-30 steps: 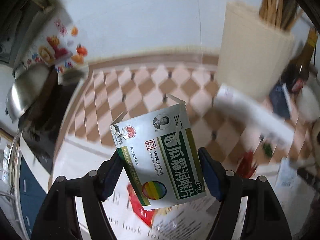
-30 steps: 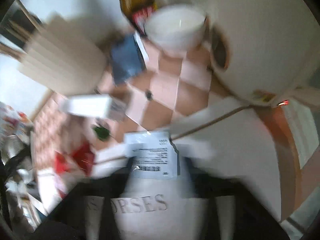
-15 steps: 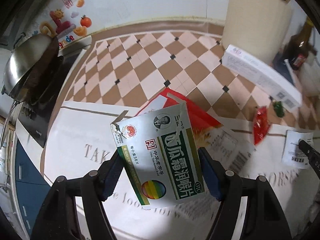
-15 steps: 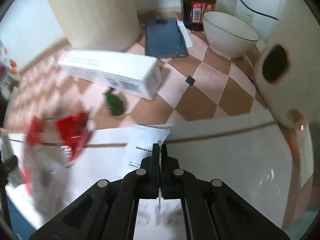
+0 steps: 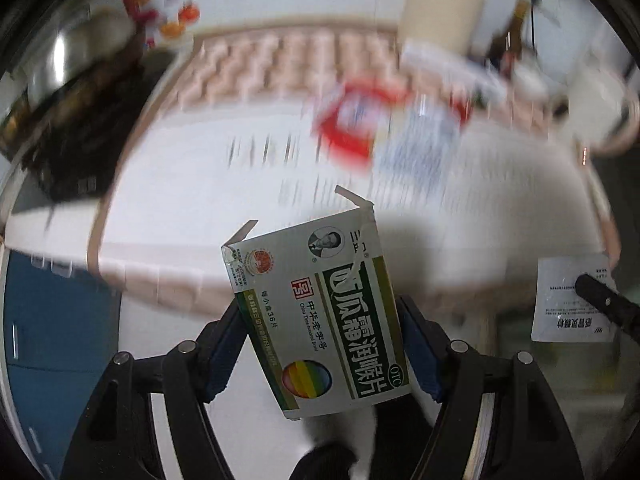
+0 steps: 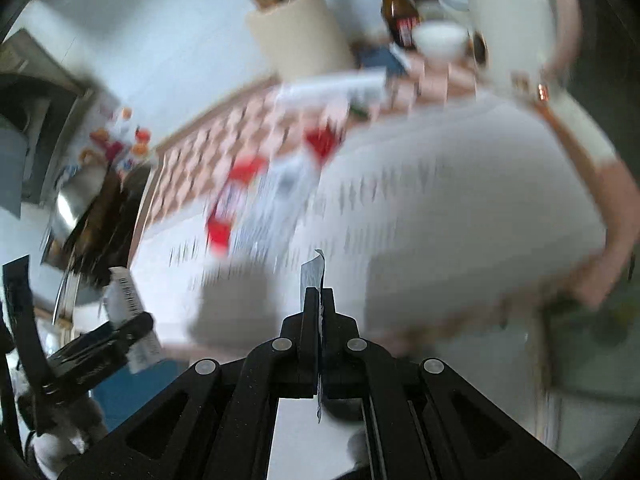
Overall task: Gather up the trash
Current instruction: 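Lower both held items into the floor bin and open both tools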
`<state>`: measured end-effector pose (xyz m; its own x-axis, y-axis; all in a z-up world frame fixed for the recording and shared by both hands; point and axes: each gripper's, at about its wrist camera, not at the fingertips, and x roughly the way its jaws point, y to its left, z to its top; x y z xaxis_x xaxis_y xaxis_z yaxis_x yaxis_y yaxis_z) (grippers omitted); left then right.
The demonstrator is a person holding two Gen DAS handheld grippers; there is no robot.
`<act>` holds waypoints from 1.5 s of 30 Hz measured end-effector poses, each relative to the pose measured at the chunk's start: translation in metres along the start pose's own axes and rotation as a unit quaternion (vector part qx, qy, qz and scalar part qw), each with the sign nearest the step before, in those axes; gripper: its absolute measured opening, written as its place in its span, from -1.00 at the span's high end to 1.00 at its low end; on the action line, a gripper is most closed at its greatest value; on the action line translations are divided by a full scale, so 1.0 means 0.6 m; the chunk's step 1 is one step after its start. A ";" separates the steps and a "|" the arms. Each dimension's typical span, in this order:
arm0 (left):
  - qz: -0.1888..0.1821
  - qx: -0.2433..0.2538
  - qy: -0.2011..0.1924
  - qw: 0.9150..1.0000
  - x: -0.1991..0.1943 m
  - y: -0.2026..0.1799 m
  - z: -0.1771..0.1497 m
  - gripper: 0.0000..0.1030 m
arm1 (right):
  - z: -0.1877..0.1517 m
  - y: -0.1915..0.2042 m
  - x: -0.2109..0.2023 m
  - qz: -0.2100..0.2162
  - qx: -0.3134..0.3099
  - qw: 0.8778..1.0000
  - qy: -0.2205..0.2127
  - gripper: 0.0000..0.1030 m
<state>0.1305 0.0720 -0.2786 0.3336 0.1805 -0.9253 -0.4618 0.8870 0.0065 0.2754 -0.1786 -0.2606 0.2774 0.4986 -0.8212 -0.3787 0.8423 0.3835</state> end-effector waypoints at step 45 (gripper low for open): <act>0.028 -0.011 0.179 0.983 0.741 0.071 -0.373 -0.98 | -0.574 -0.237 0.761 -0.131 0.001 0.966 0.224 -1.00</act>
<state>0.0751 0.0947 -0.7749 -0.0023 0.0648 -0.9979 -0.4908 0.8693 0.0575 0.1517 -0.1410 -0.8356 -0.0466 0.1302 -0.9904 -0.3455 0.9282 0.1383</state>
